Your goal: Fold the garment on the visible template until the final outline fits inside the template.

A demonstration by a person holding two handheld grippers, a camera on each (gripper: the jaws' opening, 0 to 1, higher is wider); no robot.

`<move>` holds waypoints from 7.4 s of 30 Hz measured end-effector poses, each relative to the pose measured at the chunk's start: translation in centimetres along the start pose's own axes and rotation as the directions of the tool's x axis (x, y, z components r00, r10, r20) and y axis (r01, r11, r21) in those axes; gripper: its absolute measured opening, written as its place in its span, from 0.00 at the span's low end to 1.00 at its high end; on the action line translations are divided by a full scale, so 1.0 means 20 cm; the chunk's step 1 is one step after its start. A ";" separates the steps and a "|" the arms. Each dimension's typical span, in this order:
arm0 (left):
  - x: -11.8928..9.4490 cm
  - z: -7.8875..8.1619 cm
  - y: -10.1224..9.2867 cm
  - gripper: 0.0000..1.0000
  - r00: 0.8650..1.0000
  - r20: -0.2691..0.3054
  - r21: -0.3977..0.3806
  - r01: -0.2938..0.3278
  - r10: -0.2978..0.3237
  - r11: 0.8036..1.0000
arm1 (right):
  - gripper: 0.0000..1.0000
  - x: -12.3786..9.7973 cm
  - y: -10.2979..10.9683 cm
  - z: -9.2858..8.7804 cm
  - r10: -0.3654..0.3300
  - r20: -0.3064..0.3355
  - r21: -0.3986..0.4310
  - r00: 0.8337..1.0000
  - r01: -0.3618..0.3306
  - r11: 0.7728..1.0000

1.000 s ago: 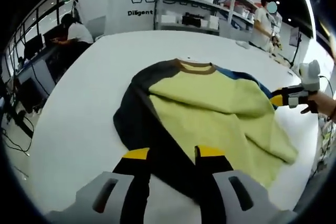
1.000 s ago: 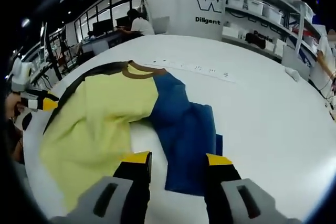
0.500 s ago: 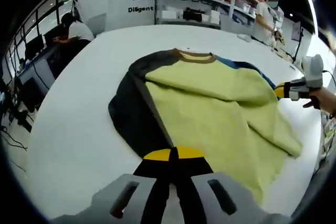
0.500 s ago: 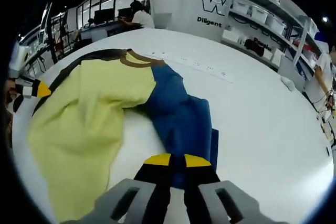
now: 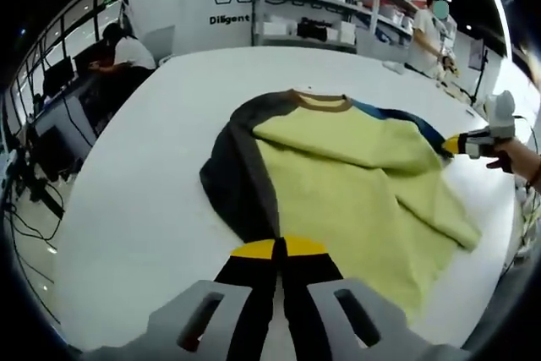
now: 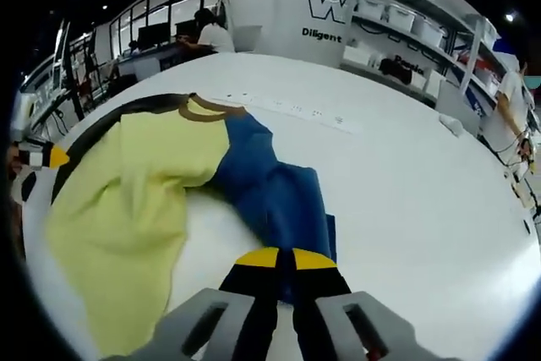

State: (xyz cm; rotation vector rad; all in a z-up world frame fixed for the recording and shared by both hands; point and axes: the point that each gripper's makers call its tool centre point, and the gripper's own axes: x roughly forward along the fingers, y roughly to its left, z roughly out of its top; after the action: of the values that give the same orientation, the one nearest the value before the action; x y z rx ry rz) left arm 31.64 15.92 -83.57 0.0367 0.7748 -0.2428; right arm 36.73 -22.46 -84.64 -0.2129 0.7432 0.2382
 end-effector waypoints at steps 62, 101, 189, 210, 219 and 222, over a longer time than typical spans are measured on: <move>0.03 0.07 0.84 0.13 0.930 -0.113 0.048 -0.347 0.350 0.937 | 0.00 0.13 -0.42 0.20 -0.060 -0.075 -0.023 0.995 0.059 0.998; -0.21 0.06 0.22 0.74 0.995 0.072 -0.004 -0.069 0.069 0.998 | 0.36 0.16 -0.43 0.25 -0.023 0.019 0.069 1.000 0.022 0.997; -0.39 -0.38 0.06 0.06 0.981 -0.129 0.072 -0.134 0.142 0.988 | 0.00 -0.14 -0.58 -0.16 -0.041 -0.148 -0.077 0.988 0.029 0.997; -0.48 -0.53 0.06 0.06 0.970 -0.215 0.083 -0.101 0.117 0.991 | 0.00 -0.19 -0.68 -0.24 -0.048 -0.212 -0.070 0.976 0.034 0.997; -0.47 -0.53 0.06 0.07 0.969 -0.214 0.086 -0.104 0.120 0.991 | 0.00 -0.14 -0.72 -0.31 -0.074 -0.259 -0.054 0.963 0.062 0.997; -0.47 -0.54 0.06 0.07 0.970 -0.208 0.069 -0.110 0.122 0.992 | 0.00 -0.13 -0.72 -0.32 -0.075 -0.265 -0.047 0.961 0.065 0.997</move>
State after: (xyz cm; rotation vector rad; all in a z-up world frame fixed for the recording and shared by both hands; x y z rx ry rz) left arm 18.12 20.35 -84.78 0.1641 0.9749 -0.1512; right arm 34.90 -38.25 -85.82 -0.3112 0.9968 0.1579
